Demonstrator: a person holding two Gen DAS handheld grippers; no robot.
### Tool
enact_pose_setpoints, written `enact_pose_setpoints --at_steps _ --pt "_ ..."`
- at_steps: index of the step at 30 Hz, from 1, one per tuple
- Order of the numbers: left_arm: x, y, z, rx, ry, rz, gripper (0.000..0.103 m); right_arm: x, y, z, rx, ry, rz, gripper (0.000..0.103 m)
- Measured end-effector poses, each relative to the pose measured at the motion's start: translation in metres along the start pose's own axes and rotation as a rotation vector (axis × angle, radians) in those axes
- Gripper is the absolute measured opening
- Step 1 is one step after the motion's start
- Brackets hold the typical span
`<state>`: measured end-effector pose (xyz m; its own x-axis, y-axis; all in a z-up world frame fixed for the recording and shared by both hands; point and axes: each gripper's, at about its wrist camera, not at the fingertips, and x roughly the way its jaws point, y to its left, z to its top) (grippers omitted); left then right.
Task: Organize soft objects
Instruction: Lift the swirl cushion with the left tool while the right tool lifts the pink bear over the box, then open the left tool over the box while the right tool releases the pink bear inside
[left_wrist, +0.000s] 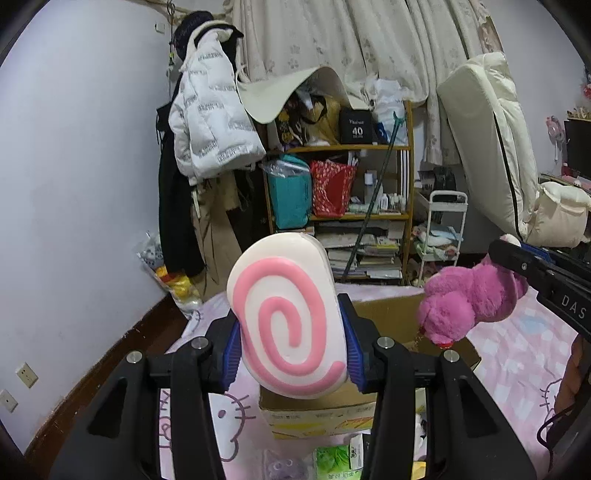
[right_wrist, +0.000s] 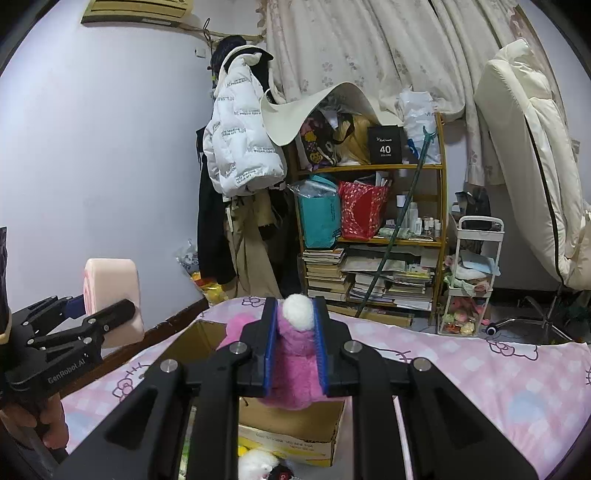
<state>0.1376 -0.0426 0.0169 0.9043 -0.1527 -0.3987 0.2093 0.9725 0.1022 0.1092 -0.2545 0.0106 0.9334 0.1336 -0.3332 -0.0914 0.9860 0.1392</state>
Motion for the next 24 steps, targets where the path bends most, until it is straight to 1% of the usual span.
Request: enact_pose_setpoints --at_steps 4,8,14,18,21,24 --pt "0.014 -0.002 -0.009 0.000 0.038 -0.007 0.046 0.011 -0.004 -0.007 0.013 0.019 -0.002 0.019" --pt "0.027 -0.001 -0.016 -0.025 0.070 -0.029 0.046 0.022 -0.013 -0.017 0.026 0.038 0.000 0.019" --pt "0.043 -0.005 -0.026 -0.020 0.110 -0.050 0.047 0.032 -0.009 -0.028 -0.024 0.039 -0.033 0.020" --pt "0.052 -0.008 -0.033 -0.012 0.143 -0.067 0.047 0.036 -0.007 -0.033 -0.030 0.055 -0.018 0.020" --pt "0.057 -0.010 -0.035 -0.007 0.159 -0.077 0.049 0.036 -0.006 -0.035 -0.027 0.060 0.003 0.020" --pt "0.061 -0.012 -0.038 -0.008 0.179 -0.071 0.052 0.038 -0.003 -0.038 -0.044 0.068 0.013 0.020"
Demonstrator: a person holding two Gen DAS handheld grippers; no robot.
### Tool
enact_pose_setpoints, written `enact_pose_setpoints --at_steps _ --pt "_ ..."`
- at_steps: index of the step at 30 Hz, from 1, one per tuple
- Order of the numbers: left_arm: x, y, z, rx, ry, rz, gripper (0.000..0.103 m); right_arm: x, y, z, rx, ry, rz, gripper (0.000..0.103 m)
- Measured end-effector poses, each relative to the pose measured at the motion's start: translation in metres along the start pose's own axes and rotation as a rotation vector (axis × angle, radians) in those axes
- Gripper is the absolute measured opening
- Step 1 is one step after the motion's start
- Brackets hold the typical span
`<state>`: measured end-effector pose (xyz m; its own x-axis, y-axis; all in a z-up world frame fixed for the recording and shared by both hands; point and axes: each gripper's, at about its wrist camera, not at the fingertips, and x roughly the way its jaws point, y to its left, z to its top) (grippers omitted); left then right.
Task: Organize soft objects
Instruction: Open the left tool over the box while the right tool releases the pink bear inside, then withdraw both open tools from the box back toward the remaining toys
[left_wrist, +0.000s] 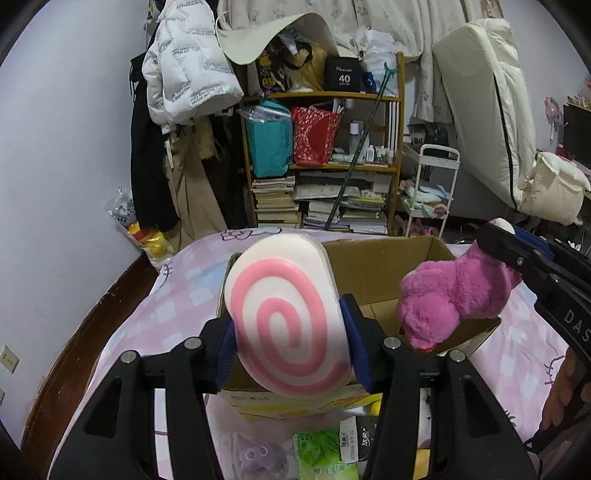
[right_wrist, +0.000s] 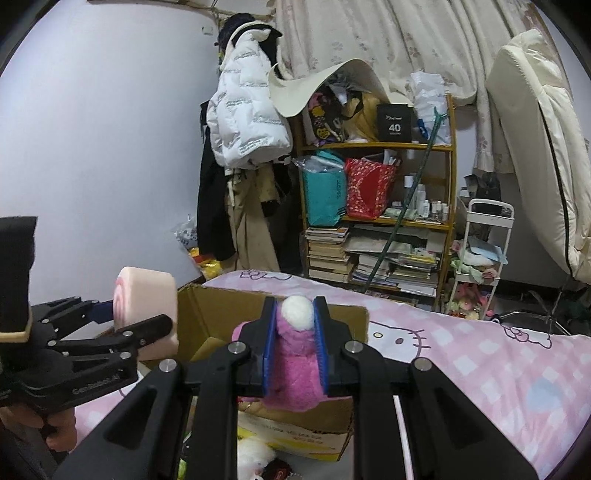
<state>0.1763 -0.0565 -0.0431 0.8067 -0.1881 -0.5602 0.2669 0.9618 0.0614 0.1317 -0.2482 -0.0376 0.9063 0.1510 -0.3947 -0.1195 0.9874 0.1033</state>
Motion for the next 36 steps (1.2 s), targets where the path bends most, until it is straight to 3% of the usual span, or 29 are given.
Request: enact_pose_setpoints --at_steps 4,8,12,15,26,31,36 --pt "0.004 0.002 -0.004 -0.006 0.020 0.017 0.058 0.002 0.000 -0.002 0.007 0.010 0.013 0.022" --pt "-0.004 0.006 -0.004 -0.013 0.000 0.036 0.077 0.004 -0.001 -0.006 0.012 0.037 0.019 0.022" --pt "-0.011 0.009 -0.006 -0.020 -0.005 0.067 0.085 0.002 -0.006 -0.007 0.036 0.056 0.037 0.025" --pt "-0.017 0.011 -0.009 -0.019 -0.003 0.078 0.095 -0.003 -0.008 -0.006 0.038 0.066 0.029 0.037" --pt "-0.054 0.011 -0.016 -0.031 0.025 0.118 0.097 -0.036 -0.014 -0.004 0.054 0.063 0.001 0.094" --pt "-0.081 0.005 -0.017 -0.012 0.031 0.123 0.097 -0.052 -0.015 -0.002 0.069 0.059 0.002 0.103" --pt "-0.102 0.000 -0.023 0.003 0.043 0.117 0.097 -0.066 -0.010 -0.005 0.058 0.066 -0.009 0.103"
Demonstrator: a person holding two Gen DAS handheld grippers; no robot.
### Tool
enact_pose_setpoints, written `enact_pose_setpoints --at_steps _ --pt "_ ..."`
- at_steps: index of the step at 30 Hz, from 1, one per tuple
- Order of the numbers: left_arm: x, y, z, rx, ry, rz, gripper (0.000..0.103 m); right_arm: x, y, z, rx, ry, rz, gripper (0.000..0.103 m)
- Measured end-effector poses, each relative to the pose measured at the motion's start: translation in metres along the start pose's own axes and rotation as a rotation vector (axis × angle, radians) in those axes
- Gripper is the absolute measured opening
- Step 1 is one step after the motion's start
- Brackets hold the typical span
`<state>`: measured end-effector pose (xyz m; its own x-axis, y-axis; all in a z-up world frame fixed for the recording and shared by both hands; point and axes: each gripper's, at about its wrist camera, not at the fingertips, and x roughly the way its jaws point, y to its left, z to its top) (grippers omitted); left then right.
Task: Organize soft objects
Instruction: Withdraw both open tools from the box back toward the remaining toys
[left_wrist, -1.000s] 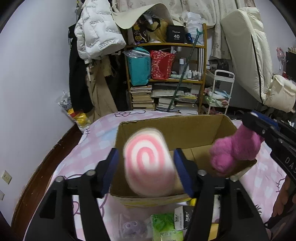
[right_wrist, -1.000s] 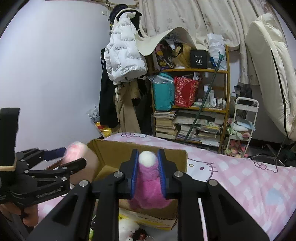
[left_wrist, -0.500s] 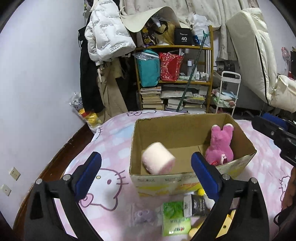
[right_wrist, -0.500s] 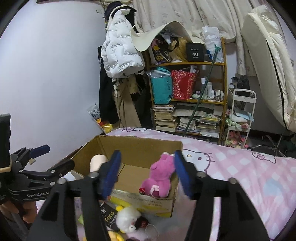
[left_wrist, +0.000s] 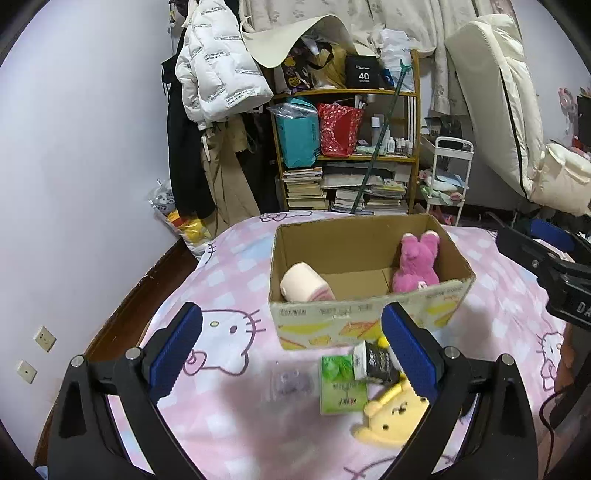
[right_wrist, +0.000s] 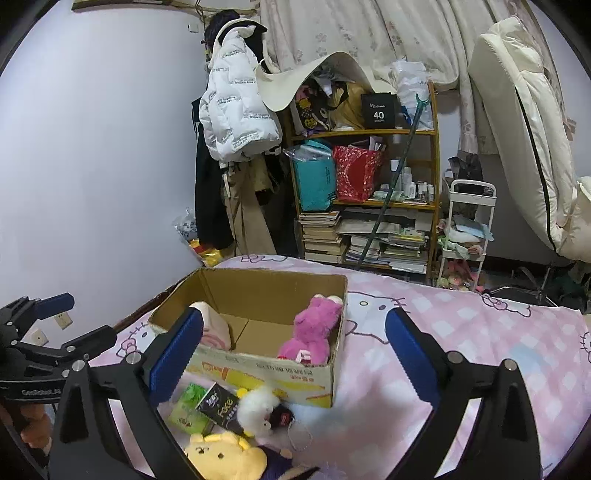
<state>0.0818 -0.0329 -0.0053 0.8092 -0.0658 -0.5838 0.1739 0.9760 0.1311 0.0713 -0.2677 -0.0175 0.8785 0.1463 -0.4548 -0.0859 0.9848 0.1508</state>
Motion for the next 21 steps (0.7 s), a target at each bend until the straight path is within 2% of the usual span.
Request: enact_pose_setpoints --at_steps 8,13,21 --pt "-0.024 -0.004 -0.020 0.006 0.034 -0.009 0.097 -0.019 0.006 -0.016 -0.020 0.043 -0.016 0.103" --pt "-0.028 -0.008 -0.033 -0.019 0.085 -0.022 0.097 -0.028 0.006 -0.026 -0.013 0.070 -0.015 0.103" --pt "-0.031 -0.026 -0.045 0.053 0.117 -0.037 0.097 -0.036 0.005 -0.038 0.002 0.107 -0.010 0.103"
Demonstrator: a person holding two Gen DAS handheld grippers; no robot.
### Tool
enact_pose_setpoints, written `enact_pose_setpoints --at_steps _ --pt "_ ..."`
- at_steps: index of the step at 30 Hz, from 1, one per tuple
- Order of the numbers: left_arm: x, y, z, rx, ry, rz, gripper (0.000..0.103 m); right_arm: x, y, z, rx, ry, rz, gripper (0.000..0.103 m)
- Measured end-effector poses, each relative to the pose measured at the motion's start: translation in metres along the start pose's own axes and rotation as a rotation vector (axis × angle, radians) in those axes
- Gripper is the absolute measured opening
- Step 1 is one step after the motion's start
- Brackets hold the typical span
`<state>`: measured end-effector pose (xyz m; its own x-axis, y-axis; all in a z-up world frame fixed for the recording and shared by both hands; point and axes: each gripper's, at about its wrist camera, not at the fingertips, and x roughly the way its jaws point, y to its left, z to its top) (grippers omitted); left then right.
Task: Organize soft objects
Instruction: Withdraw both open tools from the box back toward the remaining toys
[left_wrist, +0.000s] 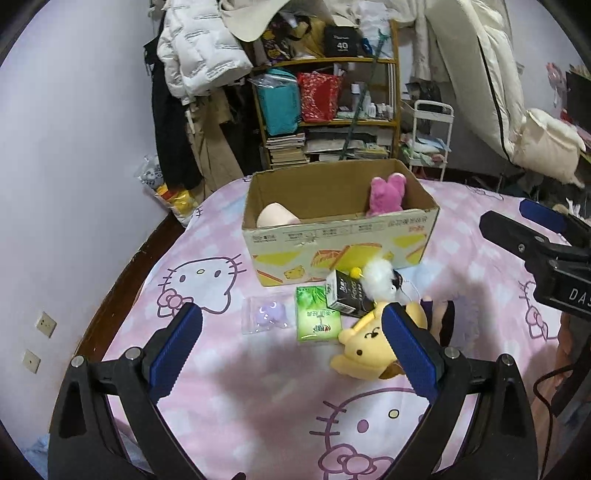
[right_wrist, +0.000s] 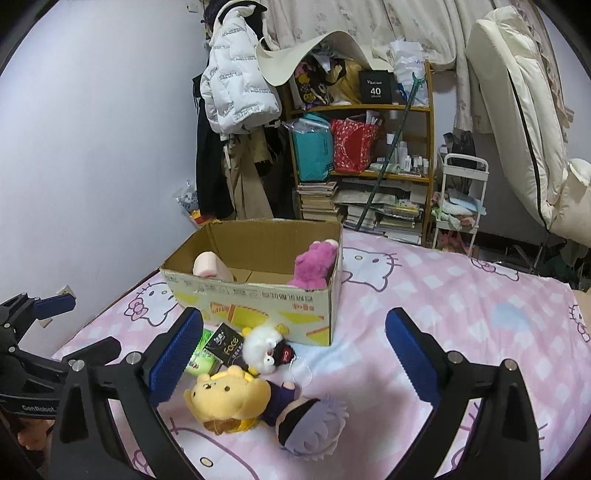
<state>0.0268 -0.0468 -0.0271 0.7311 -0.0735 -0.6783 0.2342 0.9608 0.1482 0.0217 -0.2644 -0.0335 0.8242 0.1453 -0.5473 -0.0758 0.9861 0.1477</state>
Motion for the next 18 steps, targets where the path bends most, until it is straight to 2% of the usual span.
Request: enact_pose_setpoints --at_steps 11,18 --pt "0.013 0.000 -0.003 -0.004 0.032 -0.018 0.097 0.005 -0.002 -0.008 0.011 0.035 0.007 0.103" --pt "0.018 -0.009 -0.005 0.006 -0.005 -0.080 0.097 0.021 -0.013 -0.014 0.044 0.105 0.028 0.103"
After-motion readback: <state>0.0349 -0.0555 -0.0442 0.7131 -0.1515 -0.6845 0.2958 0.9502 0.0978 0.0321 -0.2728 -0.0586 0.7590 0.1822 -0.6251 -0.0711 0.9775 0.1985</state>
